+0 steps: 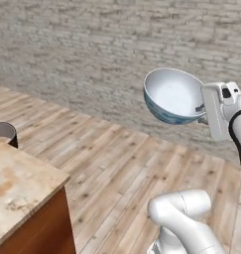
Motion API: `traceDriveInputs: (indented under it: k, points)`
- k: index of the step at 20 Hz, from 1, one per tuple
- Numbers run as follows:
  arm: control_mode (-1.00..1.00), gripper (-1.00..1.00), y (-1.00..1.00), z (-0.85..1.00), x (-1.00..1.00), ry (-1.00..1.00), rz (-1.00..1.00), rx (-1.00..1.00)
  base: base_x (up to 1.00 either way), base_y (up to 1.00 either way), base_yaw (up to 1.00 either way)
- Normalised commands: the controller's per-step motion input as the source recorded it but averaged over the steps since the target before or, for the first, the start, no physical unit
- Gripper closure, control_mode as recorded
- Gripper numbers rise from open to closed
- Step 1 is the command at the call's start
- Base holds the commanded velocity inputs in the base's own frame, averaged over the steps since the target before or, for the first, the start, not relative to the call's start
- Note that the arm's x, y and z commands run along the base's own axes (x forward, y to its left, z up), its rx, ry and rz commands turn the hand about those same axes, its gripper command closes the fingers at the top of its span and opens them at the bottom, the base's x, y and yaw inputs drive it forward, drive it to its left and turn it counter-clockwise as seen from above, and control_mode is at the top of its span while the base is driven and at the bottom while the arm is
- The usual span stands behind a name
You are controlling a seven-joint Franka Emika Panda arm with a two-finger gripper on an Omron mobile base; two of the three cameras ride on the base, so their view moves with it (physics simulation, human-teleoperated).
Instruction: Take the smaller bowl and place it next to the appetizer plate on the dining counter , and place the larger bowl next to the plate with cooked food.
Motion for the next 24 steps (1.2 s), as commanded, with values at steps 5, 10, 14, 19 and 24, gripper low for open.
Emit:
traceDriveInputs:
  k: [5,10,14,19,24]
  points:
    - [1.00,1.00,0.00,0.00,0.00,0.00,0.00,0.00,0.78,-0.98,0.60]
    - [1.00,1.00,0.00,0.00,0.00,0.00,0.00,0.00,0.71,-1.00,0.51]
    - [1.00,1.00,0.00,0.00,0.00,0.00,0.00,0.00,0.69,-1.00,0.36]
    - [1.00,1.00,0.00,0.00,0.00,0.00,0.00,0.00,0.96,-0.99,0.27]
    - [1.00,1.00,0.00,0.00,0.00,0.00,0.00,0.00,1.00,-0.84,0.35]
